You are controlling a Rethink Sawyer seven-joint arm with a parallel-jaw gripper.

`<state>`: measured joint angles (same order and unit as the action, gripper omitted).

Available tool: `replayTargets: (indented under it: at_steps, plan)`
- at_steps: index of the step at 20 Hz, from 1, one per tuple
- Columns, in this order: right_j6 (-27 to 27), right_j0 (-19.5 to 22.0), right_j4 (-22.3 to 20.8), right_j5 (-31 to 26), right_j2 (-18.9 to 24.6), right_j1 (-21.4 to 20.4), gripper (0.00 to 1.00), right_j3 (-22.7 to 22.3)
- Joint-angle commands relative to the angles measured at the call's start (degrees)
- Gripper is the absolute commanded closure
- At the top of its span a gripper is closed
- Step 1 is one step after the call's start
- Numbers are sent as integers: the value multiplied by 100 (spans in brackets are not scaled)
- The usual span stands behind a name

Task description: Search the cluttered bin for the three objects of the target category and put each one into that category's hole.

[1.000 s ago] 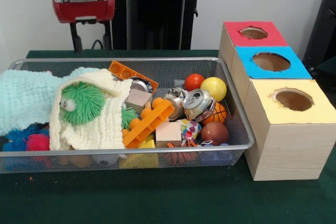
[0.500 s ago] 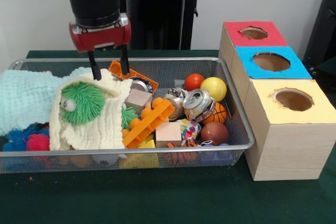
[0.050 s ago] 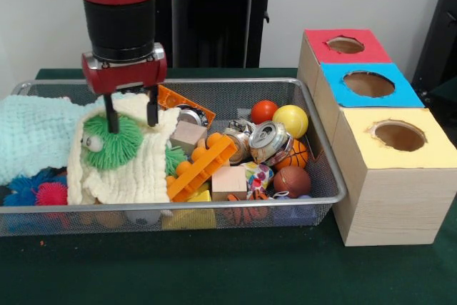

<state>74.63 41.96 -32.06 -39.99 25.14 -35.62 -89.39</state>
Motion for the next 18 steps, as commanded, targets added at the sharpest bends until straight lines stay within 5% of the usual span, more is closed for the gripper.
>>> replayTargets:
  at_steps: [1, 7, 10, 13, 18]
  plan:
    - [-1768, 71, -670, -596, 325, -125, 0, 492]
    - [-1684, 153, -690, -651, 410, -130, 0, 448]
    - [-1603, 303, -819, -446, 328, 332, 0, 295]
    - [-1373, 288, -1108, -185, 92, 726, 0, 293]
    - [-1094, 136, -1504, -364, -304, 674, 0, 238]
